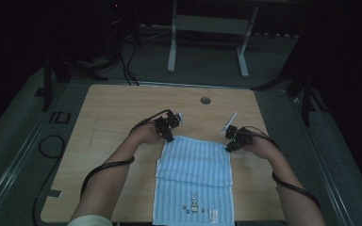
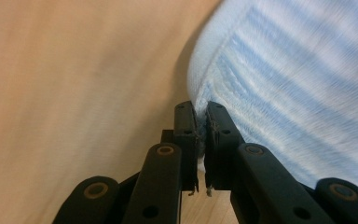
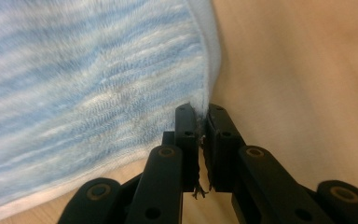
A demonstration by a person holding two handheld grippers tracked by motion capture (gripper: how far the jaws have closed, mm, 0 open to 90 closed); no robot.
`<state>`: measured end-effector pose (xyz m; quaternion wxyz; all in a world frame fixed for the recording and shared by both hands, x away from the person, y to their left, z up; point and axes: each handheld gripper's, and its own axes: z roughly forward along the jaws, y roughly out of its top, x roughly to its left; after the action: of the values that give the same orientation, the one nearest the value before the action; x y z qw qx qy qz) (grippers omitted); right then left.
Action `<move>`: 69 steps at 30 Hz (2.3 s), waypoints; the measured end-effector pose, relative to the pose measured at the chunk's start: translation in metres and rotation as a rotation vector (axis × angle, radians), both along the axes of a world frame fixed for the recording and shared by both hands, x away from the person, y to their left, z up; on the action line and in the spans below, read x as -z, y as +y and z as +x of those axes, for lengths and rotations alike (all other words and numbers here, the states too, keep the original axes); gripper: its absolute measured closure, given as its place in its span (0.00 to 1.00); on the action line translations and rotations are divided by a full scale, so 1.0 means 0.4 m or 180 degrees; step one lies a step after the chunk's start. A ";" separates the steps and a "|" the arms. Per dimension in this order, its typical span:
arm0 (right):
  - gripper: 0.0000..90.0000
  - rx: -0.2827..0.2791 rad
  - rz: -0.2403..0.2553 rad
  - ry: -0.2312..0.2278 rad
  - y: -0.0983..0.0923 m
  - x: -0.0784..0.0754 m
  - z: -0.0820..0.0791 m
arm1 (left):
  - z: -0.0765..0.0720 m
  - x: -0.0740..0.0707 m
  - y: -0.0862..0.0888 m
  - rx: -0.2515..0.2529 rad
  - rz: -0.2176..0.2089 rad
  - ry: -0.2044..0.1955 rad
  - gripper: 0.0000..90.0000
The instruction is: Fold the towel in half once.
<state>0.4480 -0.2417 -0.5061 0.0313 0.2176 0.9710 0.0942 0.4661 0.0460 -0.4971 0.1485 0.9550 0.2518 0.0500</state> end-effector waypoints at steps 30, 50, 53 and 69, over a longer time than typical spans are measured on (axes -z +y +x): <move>0.93 0.0177 0.0626 -0.1637 0.021 -0.442 -0.025 | -0.168 -0.382 0.131 -0.0087 -0.0583 -0.1331 0.93; 0.93 -0.0332 0.0679 -0.0958 -0.050 -0.144 -0.392 | -0.490 -0.095 0.113 0.0446 -0.0474 -0.0873 0.92; 0.93 -0.0359 0.0693 -0.0846 -0.051 -0.111 -0.416 | -0.512 -0.053 0.108 0.0456 -0.0485 -0.0757 0.92; 0.71 -0.0346 0.0741 -0.0580 -0.101 -0.067 -0.483 | -0.579 -0.012 0.085 0.0672 -0.0425 -0.0374 0.65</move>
<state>0.2550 -0.2820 -0.4794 0.0886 0.1575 0.9570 0.2270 0.2344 0.0800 -0.4923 0.2307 0.9596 0.1435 0.0731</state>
